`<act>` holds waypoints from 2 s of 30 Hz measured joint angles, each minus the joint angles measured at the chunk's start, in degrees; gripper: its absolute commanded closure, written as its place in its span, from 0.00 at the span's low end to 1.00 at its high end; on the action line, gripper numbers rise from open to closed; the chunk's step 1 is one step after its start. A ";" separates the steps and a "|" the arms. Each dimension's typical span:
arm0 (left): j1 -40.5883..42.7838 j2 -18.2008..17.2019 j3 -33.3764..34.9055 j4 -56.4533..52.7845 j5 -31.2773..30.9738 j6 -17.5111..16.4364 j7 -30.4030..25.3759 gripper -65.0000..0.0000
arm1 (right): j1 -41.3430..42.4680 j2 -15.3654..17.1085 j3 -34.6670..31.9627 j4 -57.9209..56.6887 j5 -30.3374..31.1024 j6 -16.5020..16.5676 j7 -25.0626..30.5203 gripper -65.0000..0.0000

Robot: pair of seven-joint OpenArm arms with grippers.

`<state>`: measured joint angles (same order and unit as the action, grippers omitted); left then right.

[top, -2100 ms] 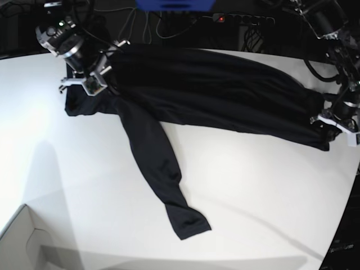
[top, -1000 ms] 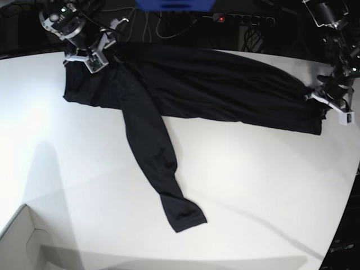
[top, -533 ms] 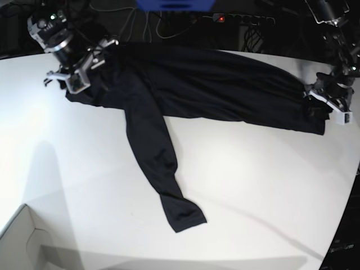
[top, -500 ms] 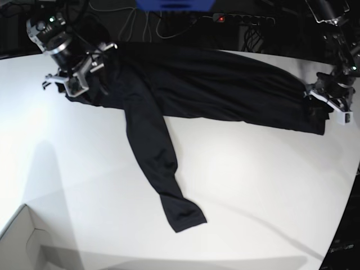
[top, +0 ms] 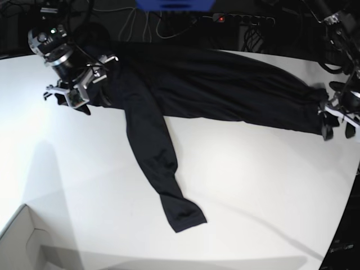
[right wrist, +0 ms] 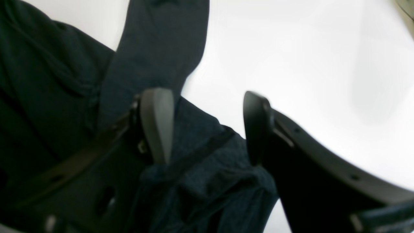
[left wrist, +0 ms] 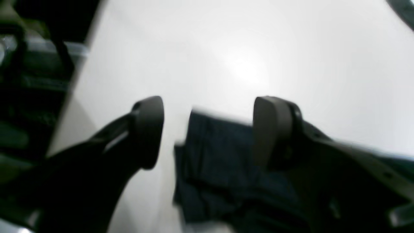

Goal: Layout the t-shirt on the table in an organized manner, then fold the t-shirt properly
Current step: 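Lower the folded edge onto the table with both grippers, then grasp the hanging sleeve with the left gripper and fold it over the body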

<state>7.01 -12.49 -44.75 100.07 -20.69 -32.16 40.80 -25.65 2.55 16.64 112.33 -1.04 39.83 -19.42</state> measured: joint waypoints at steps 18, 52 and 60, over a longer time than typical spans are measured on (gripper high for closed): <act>-23.69 20.85 57.13 -22.93 19.89 26.14 -1.07 0.35 | -2.32 -0.15 8.22 -2.21 -0.15 -0.02 -0.15 0.46; -26.91 15.85 71.36 -39.91 -10.43 37.20 -23.28 1.00 | -4.24 -1.29 7.45 -2.21 -0.04 0.22 0.09 0.47; -14.71 8.07 60.37 -14.60 -17.07 37.16 -16.57 1.00 | -4.09 -1.29 7.37 -2.25 -0.04 0.24 0.02 0.47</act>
<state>-7.70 -4.43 15.62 85.47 -37.76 4.99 24.23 -29.74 1.26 24.01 110.08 -1.08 40.07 -19.40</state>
